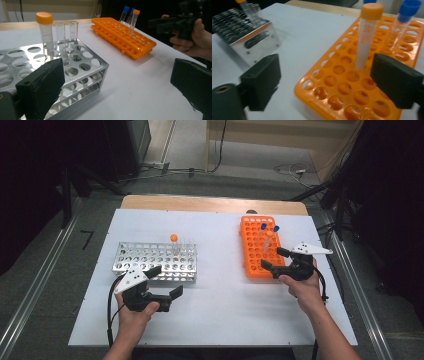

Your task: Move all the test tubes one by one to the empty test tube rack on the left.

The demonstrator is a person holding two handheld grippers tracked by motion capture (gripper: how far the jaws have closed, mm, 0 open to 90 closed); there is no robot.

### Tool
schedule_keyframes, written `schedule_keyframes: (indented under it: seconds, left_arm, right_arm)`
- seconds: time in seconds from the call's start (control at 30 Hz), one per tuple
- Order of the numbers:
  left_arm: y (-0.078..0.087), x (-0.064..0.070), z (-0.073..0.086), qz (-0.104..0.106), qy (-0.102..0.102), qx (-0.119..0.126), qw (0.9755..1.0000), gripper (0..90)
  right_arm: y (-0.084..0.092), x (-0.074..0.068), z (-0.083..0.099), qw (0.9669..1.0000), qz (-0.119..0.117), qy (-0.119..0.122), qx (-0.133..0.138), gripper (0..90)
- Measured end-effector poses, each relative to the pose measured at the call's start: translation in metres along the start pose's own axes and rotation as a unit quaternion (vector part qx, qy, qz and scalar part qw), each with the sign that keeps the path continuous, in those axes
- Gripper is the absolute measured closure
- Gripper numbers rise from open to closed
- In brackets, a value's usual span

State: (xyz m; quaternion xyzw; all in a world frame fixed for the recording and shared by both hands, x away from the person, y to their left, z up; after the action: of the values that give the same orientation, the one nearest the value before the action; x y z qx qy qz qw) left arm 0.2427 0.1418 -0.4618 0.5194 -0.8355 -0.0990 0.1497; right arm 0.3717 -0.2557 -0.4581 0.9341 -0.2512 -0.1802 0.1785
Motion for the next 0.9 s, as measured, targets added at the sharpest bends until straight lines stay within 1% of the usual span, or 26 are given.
schedule_keyframes:
  seconds: [0.03,0.07,0.13,0.2,0.27,0.33,0.37,0.43,0.5,0.53,0.6,0.67,0.77,0.8,0.9]
  left_arm:
    - [0.000,0.000,0.000,0.001,0.002,0.002,1.0000,0.0]
    - [0.000,0.001,-0.001,0.001,0.001,0.004,1.0000,0.0]
    - [-0.001,0.001,0.000,0.000,-0.002,0.004,1.0000,0.0]
    - [-0.003,0.001,0.001,0.001,-0.002,0.000,1.0000,0.0]
    - [-0.005,0.001,0.003,0.002,0.001,-0.003,1.0000,0.0]
    - [-0.006,0.001,0.004,0.001,-0.002,-0.006,1.0000,0.0]
    - [-0.007,0.002,0.004,0.001,-0.002,-0.007,1.0000,0.0]
    - [-0.008,0.003,0.004,0.001,-0.002,-0.008,1.0000,0.0]
    - [-0.008,0.003,0.005,0.002,-0.004,-0.007,1.0000,0.0]
    - [-0.008,0.003,0.005,0.003,-0.004,-0.007,1.0000,0.0]
    - [-0.008,0.002,0.005,0.002,-0.004,-0.008,1.0000,0.0]
    - [-0.008,0.001,0.005,0.000,-0.003,-0.009,1.0000,0.0]
    - [-0.007,0.001,0.005,-0.002,0.000,-0.009,1.0000,0.0]
    - [-0.007,0.000,0.005,-0.002,0.000,-0.008,1.0000,0.0]
    - [-0.008,0.001,0.006,-0.001,0.003,-0.011,0.9999,0.0]
  right_arm:
    - [-0.003,0.003,-0.002,1.0000,0.005,-0.005,0.000,18.2]
    - [-0.006,0.007,-0.004,0.9999,0.014,-0.009,-0.001,21.6]
    - [-0.011,0.013,-0.006,0.9994,0.033,-0.012,-0.004,27.1]
    - [-0.015,0.020,-0.007,0.9989,0.046,-0.013,-0.004,32.8]
    - [-0.018,0.025,-0.008,0.9987,0.048,-0.014,-0.006,38.6]
    - [-0.021,0.029,-0.007,0.9986,0.050,-0.015,-0.013,44.8]
    - [-0.023,0.031,-0.006,0.9987,0.046,-0.014,-0.017,48.1]
    - [-0.027,0.034,-0.003,0.9986,0.043,-0.014,-0.027,51.5]
    - [-0.031,0.036,0.000,0.9985,0.038,-0.027,-0.030,54.4]
    - [-0.033,0.037,0.002,0.9982,0.039,-0.032,-0.032,55.5]
    - [-0.037,0.038,0.005,0.9976,0.050,-0.031,-0.038,56.3]
    - [-0.039,0.038,0.005,0.9970,0.064,-0.027,-0.033,58.1]
    - [-0.042,0.038,0.004,0.9958,0.081,-0.029,-0.031,63.9]
    - [-0.043,0.038,0.004,0.9954,0.088,-0.023,-0.032,66.2]
    - [-0.046,0.036,0.004,0.9934,0.110,-0.014,-0.028,72.0]
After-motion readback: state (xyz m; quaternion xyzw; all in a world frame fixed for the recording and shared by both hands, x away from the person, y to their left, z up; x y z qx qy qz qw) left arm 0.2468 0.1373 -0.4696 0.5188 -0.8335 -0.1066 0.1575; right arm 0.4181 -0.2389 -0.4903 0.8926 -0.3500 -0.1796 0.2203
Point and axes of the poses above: each handheld gripper's, and its own axes: y roughly backward along the jaws, z roughly out of its underside, x roughly to its right, the point moved 3 cm from there along -y, roughly forward along the jaws, and after that the axes turned 15 degrees about -z, right-handed, at the moved point
